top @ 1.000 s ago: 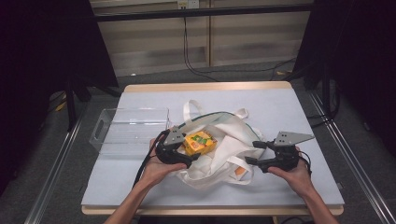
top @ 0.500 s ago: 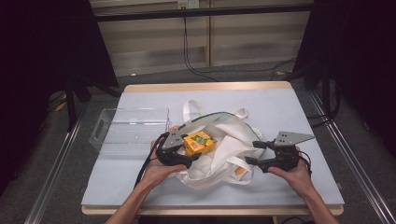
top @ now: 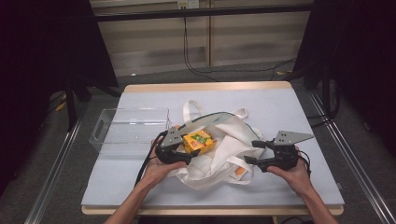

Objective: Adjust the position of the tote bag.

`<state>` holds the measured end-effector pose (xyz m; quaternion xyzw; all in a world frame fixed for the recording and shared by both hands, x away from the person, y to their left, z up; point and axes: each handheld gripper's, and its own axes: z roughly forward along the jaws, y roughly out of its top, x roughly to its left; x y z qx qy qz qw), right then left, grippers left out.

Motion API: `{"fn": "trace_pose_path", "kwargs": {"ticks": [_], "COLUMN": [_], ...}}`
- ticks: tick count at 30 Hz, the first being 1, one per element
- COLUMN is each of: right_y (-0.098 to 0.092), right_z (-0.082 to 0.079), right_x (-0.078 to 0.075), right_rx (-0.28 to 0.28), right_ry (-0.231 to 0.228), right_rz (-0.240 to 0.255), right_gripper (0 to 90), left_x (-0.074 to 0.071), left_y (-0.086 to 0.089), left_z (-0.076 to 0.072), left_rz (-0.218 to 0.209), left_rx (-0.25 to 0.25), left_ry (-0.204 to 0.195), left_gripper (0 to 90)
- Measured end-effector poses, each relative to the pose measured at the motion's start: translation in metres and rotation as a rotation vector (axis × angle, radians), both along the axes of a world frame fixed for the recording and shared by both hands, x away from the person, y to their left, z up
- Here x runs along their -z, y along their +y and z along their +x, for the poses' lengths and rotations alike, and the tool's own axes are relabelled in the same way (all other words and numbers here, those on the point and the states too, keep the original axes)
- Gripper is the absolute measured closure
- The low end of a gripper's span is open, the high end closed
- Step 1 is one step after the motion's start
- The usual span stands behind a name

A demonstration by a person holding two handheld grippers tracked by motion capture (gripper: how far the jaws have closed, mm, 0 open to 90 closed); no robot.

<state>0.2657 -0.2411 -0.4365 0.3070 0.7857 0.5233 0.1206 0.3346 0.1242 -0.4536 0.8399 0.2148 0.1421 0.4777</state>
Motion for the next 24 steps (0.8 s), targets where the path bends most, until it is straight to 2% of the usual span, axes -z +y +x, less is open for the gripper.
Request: {"fn": "trace_pose_path", "kwargs": {"ticks": [1,2,6,7,8,9,14,15,18,20,24], "right_y": [0.0,0.001,0.001,0.001,0.001,0.001,-0.002,-0.002,-0.002,-0.002,-0.002], "right_z": [0.0,-0.001,-0.002,-0.003,-0.003,-0.004,-0.005,-0.005,-0.006,-0.006,-0.006], "right_x": [0.0,0.0,-0.001,-0.001,-0.002,-0.002,-0.003,-0.003,-0.002,-0.002,-0.002], "right_rx": [0.0,-0.001,-0.003,-0.002,-0.001,0.0,0.001,0.0,-0.001,0.0,0.0], "right_ry": [0.0,0.0,-0.007,-0.005,-0.008,-0.007,-0.007,-0.008,-0.009,-0.008,-0.008], "right_rz": [0.003,0.002,0.005,0.011,0.008,0.01,0.021,0.024,0.021,0.022,0.021], "right_gripper": [31.1,31.1,31.1,31.1,31.1,31.1,31.1,31.1,31.1,31.1,31.2], "left_x": [-0.001,-0.002,-0.007,-0.008,-0.009,-0.01,-0.016,-0.018,-0.021,-0.021,-0.025], "left_y": [0.0,0.001,0.002,0.001,0.002,0.001,0.002,0.002,0.002,0.001,0.002], "left_z": [0.0,0.001,0.0,0.0,-0.001,-0.001,-0.002,-0.001,-0.002,-0.002,-0.003], "left_rz": [-0.016,-0.003,-0.001,-0.008,0.003,-0.01,-0.015,0.003,0.008,-0.007,-0.003], "left_rx": [0.003,0.0,-0.003,0.011,0.009,0.006,0.007,0.018,0.022,0.022,0.022], "left_ry": [0.013,0.01,0.026,0.037,0.037,0.042,0.079,0.078,0.092,0.103,0.105], "left_gripper": [27.6,27.6,27.7,27.7,27.7,27.7,27.7,27.8,27.8,27.8,27.8]}}
